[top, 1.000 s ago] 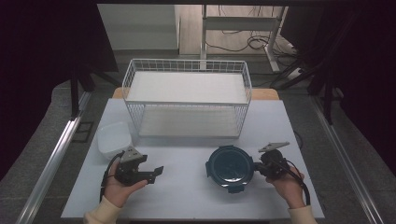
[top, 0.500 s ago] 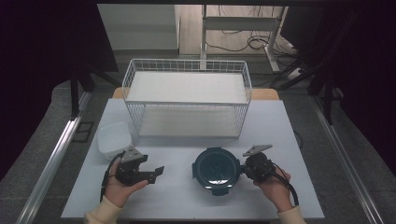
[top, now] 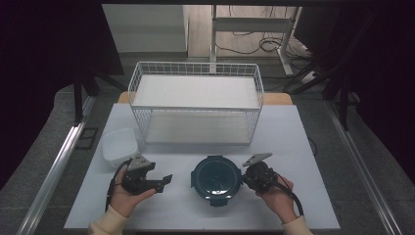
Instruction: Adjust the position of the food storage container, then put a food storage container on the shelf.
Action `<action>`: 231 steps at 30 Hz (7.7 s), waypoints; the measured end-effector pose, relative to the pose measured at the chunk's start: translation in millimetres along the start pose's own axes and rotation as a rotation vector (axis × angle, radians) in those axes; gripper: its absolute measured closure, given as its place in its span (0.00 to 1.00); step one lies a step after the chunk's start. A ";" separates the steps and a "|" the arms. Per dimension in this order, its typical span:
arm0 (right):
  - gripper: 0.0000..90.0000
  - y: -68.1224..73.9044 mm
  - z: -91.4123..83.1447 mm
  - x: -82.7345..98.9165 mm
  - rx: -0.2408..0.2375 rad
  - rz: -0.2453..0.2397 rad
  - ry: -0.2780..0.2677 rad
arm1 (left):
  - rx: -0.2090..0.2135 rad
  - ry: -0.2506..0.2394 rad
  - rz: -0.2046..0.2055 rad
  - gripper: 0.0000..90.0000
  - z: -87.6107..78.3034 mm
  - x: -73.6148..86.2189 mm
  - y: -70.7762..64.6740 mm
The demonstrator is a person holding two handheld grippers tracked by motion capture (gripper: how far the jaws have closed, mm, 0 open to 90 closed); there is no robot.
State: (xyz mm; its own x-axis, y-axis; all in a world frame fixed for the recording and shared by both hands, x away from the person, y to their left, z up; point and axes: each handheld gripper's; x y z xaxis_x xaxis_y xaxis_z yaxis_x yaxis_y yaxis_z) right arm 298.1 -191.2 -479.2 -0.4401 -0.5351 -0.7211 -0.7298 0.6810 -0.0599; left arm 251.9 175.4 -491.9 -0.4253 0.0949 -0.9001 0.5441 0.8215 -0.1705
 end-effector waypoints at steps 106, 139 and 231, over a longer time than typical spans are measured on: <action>0.11 9.8 5.6 -15.9 -0.223 0.425 -0.246 | 0.141 0.066 -0.364 0.16 20.8 -13.5 -17.7; 0.16 18.1 36.7 -0.6 -0.325 0.634 -0.172 | 0.272 0.153 -0.541 0.22 54.9 11.9 -24.8; 0.44 14.0 -18.6 -32.9 -0.291 0.589 -0.390 | 0.223 0.029 -0.472 0.41 17.1 -41.4 -32.3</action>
State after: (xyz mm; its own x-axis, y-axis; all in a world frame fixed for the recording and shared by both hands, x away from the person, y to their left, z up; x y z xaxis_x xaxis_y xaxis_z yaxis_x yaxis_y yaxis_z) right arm 292.6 -173.3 -443.5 -0.6224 0.1279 -0.7722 -0.5635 0.6115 0.5555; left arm 264.3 135.2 -456.0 -0.6797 -0.2386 -0.6936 0.4280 0.6389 -0.6392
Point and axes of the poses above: each handheld gripper's, and its own axes: z roughly forward along the jaws, x roughly out of its underside, y roughly to its left, and after that the axes turned 15 degrees about -y, right-handed
